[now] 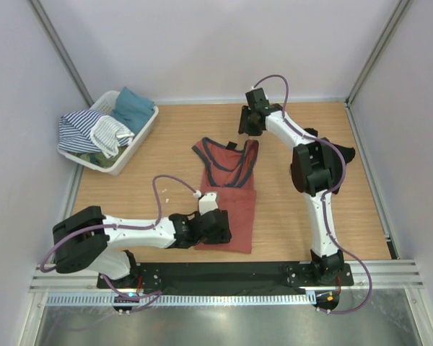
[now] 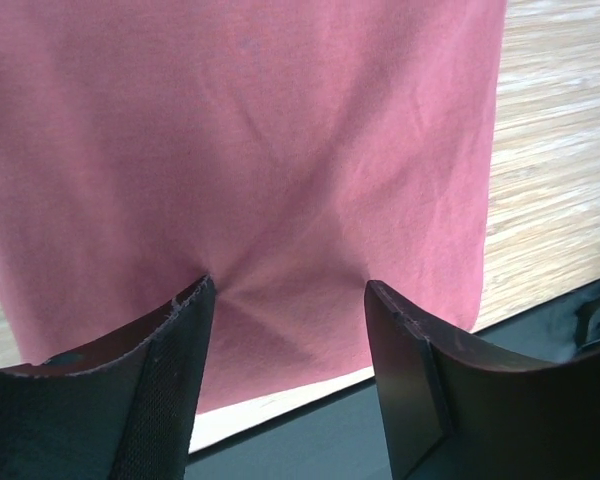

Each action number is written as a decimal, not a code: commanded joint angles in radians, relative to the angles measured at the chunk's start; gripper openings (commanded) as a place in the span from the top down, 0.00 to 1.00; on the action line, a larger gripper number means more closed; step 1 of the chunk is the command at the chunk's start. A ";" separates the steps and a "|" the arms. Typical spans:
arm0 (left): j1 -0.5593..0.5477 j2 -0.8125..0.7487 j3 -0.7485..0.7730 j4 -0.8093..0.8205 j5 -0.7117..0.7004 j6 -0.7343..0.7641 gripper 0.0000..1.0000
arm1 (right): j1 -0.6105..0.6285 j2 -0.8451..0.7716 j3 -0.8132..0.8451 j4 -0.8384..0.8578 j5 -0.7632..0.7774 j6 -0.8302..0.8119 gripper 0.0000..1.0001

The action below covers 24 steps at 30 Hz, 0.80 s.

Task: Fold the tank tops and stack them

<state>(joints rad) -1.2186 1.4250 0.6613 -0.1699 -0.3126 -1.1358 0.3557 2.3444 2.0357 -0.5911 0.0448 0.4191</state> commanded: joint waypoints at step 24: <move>0.272 -0.552 -0.103 -0.387 0.004 0.059 0.24 | 0.265 0.042 0.171 0.086 -0.135 -0.054 0.48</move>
<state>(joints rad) -0.9874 0.9337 0.6086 -0.5022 -0.3328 -1.0878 0.6083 2.3497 2.1323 -0.5232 -0.0998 0.3618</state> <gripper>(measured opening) 0.762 0.517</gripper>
